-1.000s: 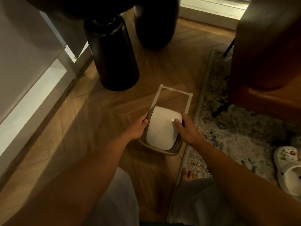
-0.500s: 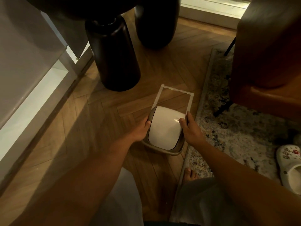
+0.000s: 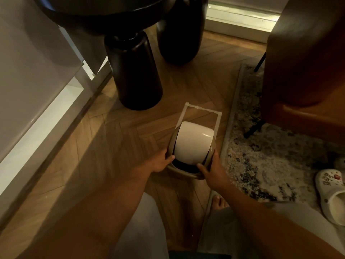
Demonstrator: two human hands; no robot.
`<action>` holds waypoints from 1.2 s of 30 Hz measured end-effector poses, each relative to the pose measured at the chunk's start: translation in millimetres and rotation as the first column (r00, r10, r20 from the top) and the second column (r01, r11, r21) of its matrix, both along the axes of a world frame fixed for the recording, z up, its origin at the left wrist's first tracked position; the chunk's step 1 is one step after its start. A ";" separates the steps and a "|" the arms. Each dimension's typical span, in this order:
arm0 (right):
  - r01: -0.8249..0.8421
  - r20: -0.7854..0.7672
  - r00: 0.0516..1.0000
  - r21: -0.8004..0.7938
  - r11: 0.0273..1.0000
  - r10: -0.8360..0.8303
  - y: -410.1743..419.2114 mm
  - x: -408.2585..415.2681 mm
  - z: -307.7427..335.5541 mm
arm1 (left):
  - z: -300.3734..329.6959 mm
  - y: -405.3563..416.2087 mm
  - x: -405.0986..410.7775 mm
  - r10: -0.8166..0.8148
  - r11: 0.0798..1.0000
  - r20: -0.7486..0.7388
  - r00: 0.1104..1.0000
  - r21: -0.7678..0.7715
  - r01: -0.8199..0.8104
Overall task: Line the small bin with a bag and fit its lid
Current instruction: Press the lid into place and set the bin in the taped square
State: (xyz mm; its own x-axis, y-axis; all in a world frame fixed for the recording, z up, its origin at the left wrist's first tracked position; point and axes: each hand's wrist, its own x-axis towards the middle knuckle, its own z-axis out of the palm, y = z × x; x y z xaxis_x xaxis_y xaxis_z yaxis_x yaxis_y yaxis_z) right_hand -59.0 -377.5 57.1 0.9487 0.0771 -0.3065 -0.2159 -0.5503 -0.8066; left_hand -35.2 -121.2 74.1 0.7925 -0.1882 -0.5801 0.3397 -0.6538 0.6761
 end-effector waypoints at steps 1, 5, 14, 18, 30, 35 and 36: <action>-0.008 -0.003 1.000 -0.019 1.000 0.008 -0.2 -4.1 -1.9 | -0.4 1.0 0.0 -0.001 1.000 -0.003 1.000 -0.009 0.001; -0.036 0.022 0.999 -0.021 0.999 0.036 -0.5 -10.0 -7.5 | -1.7 4.2 -1.2 0.005 1.000 -0.002 1.000 -0.020 -0.005; -0.085 0.046 0.995 0.007 0.996 0.085 -4.6 -9.2 -11.0 | -11.8 5.9 -7.8 -0.038 0.999 0.084 0.996 0.021 0.036; -0.053 0.047 0.998 0.025 0.998 0.052 -4.7 -5.7 -20.0 | -17.2 2.2 -2.9 -0.069 0.998 0.098 0.993 0.008 0.069; -0.080 -0.005 0.997 0.117 0.990 0.081 -10.2 24.8 -35.0 | -32.8 -4.7 21.3 -0.037 0.998 0.173 0.984 -0.034 0.043; -0.084 -0.039 0.995 0.114 0.990 0.089 -15.5 33.8 -33.5 | -39.1 -9.3 31.4 -0.004 1.000 0.168 0.986 -0.020 0.007; -0.079 -0.045 0.995 0.108 0.991 0.084 -15.5 36.8 -33.4 | -40.7 -10.9 33.8 0.013 1.000 0.163 0.987 -0.027 -0.009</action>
